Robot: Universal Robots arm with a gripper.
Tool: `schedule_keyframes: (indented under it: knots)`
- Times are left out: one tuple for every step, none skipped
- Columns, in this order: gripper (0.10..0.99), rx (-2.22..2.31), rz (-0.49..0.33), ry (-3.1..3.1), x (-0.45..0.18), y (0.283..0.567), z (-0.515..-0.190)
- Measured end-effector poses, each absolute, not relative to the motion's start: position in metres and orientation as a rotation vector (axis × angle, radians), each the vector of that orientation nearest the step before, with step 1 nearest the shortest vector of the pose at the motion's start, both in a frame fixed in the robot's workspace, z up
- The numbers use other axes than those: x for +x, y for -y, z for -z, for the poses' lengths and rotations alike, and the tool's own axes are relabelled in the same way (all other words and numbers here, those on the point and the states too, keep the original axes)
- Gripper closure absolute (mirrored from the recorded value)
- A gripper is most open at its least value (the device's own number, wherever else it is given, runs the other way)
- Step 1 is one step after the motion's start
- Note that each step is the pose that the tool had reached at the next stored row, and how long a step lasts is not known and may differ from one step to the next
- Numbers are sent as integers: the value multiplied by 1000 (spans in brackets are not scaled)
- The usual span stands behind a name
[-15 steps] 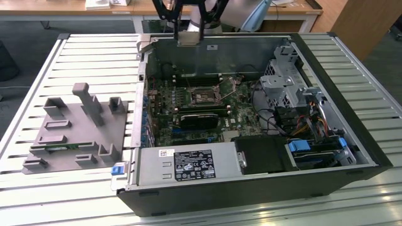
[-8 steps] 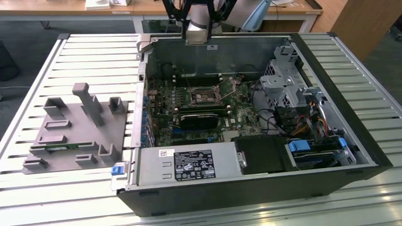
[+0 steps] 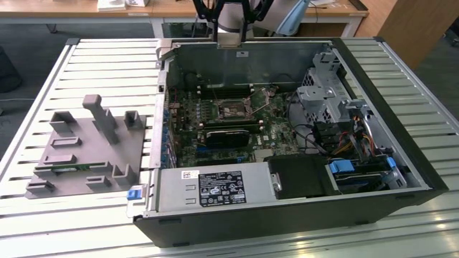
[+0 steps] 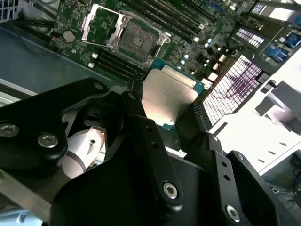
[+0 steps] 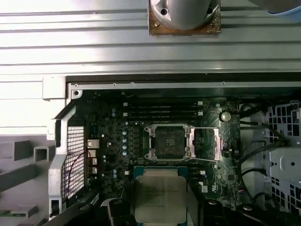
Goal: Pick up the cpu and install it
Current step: 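Pick up the cpu and move it towards the insertion slot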
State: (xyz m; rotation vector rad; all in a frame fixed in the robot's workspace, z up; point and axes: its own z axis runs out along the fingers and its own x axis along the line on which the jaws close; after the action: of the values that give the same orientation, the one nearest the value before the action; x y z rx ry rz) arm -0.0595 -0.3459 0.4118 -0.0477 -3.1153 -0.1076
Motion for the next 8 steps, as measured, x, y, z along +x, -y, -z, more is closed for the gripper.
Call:
schedule_keyframes:
  knots:
    - [553, -47, 108, 3115, -59, 343, -411]
    - [553, -46, 108, 3115, -59, 341, -411]
    - [553, -45, 108, 3115, -59, 338, -410]
    - [553, -45, 108, 3115, -59, 336, -410]
    - [553, -45, 108, 3115, -58, 334, -410]
    - [553, -45, 108, 3115, -57, 332, -410]
    - [553, -45, 108, 3115, -56, 330, -410]
    - [553, -45, 108, 3115, -56, 328, -410]
